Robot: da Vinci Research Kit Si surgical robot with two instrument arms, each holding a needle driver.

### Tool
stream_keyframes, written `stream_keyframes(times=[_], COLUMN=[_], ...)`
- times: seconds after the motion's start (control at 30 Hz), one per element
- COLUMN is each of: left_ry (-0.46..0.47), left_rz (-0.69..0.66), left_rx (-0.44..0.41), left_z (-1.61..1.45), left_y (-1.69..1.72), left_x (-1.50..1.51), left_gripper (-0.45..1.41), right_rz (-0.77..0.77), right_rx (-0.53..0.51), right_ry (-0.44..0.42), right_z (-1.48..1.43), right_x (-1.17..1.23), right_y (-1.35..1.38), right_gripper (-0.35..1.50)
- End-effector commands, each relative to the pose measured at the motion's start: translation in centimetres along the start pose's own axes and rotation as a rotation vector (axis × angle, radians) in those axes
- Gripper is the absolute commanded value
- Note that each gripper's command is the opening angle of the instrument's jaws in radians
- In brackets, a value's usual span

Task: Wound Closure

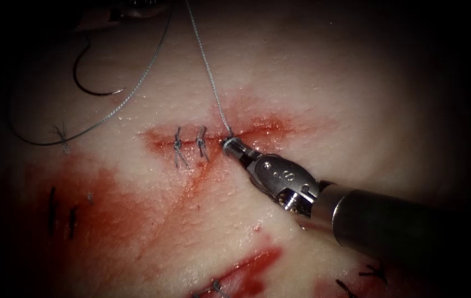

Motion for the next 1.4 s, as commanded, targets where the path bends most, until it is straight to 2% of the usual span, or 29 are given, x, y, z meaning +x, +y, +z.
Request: stream_keyframes(times=[0.03, 0.43, 0.97, 1.1, 1.27, 1.4], left_ry=[-0.005, -0.063, -0.084, -0.09, -0.099, -0.099], left_rz=[0.009, 0.051, 0.05, 0.077, 0.087, 0.087], left_rx=[0.034, 0.11, 0.161, 0.168, 0.171, 0.172], left_z=[0.16, 0.59, 0.74, 0.79, 0.88, 0.92], left_y=[-0.14, -0.5, -0.88, -0.96, -1.04, -1.08], left_x=[-0.06, -0.18, -0.26, -0.29, -0.34, -0.38], left_gripper=[-0.45, -0.45, -0.45, -0.45, -0.45, -0.45], right_rz=[-0.002, -0.007, -0.008, -0.019, -0.05, -0.066], right_rx=[-0.001, 0.0, 0.02, 0.04, 0.049, 0.048], right_ry=[0.005, 0.007, 0.016, 0.004, -0.092, -0.118], right_z=[0.06, -0.24, -0.39, -0.45, -0.51, -0.54], right_x=[-0.04, -0.03, -0.03, -0.11, -0.49, -0.64], right_y=[-0.05, -0.25, -0.36, -0.45, -0.6, -0.69], right_gripper=[-0.35, -0.35, -0.35, -0.35, -0.35, -0.35])
